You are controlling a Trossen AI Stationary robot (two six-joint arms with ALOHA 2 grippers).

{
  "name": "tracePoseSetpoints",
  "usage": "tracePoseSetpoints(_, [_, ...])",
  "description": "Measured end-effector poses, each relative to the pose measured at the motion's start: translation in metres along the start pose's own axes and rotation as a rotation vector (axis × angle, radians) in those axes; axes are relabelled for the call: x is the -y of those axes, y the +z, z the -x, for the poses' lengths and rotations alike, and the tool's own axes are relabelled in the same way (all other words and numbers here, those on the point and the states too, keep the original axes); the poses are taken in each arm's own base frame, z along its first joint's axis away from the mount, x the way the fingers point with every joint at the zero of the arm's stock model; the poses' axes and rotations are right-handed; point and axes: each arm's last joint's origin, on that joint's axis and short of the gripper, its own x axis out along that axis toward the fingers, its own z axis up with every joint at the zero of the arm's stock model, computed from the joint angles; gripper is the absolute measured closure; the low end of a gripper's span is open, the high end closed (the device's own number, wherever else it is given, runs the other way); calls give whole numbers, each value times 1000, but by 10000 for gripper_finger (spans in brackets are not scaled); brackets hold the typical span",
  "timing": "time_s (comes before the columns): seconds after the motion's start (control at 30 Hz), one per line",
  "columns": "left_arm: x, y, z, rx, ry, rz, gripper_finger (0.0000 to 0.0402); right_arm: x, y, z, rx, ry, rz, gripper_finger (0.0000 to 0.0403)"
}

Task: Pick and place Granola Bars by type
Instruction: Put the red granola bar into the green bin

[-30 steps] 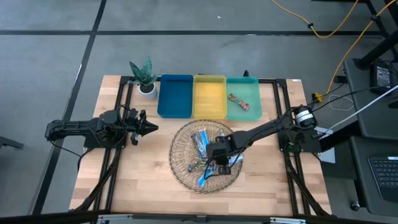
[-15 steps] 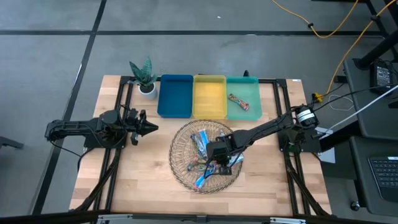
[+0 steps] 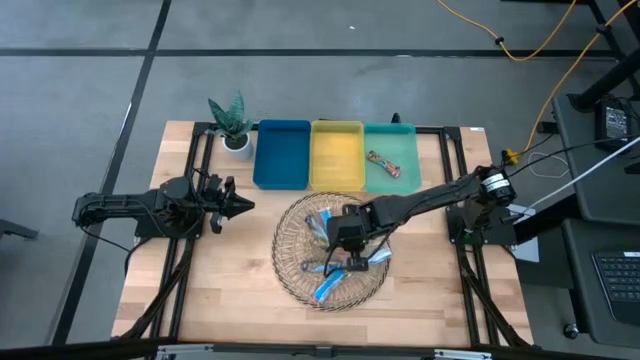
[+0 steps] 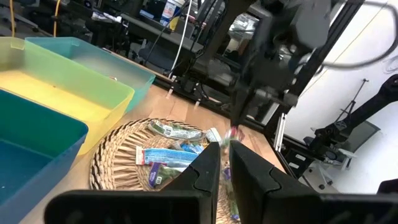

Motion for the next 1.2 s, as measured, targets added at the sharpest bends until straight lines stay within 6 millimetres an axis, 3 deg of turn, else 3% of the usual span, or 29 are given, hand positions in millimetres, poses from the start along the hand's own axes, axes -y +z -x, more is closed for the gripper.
tracePoseSetpoints(0.4, [0, 0, 0, 0, 0, 0, 370, 18, 26, 50, 61, -59, -78, 398])
tracePoseSetpoints(0.8, [0, 0, 0, 0, 0, 0, 370, 42, 20, 99, -70, -169, -203, 399])
tracePoseSetpoints(1.2, [0, 0, 0, 0, 0, 0, 370, 69, 15, 154, -54, -267, -299, 400])
